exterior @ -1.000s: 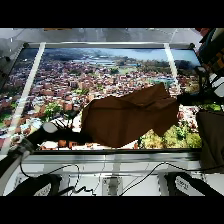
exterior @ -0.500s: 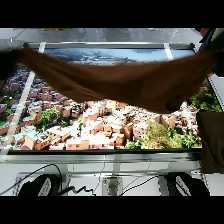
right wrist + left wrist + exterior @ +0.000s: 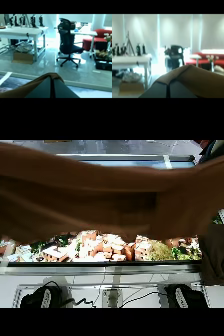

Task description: Fold the clothes and pants, and hang the long-sleeved shirts on hangers.

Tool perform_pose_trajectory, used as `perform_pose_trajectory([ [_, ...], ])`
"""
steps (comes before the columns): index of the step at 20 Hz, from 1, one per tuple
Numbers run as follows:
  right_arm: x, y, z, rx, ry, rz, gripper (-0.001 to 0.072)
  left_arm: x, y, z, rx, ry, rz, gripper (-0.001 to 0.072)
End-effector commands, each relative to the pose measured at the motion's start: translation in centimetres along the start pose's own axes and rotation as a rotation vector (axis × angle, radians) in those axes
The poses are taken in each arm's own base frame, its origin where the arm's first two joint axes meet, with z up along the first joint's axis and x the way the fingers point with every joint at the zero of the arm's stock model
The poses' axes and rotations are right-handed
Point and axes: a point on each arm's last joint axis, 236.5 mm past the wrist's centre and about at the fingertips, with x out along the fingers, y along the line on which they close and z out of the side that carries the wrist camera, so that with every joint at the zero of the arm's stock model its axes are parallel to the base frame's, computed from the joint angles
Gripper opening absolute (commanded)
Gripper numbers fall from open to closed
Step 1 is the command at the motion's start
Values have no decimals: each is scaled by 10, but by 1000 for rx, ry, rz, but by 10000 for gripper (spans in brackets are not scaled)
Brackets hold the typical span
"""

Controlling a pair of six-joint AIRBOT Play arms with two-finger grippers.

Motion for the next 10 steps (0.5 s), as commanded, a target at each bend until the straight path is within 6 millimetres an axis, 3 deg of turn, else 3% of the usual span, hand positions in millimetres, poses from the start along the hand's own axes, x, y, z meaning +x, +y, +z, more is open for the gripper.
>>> perform_pose_trajectory([
  [1,43,-12,-45,116,163,31,11,22,-10,-104,-72,380,-99,22],
  [4,117,-32,-150,264,479,99,12,52,-11,-228,-187,762,-200,22],
  [6,159,-47,-232,370,679,122,12,74,-12,-309,-252,943,-249,22],
  [10,213,-77,-374,527,919,89,13,106,-28,-457,-293,1147,-305,23],
])
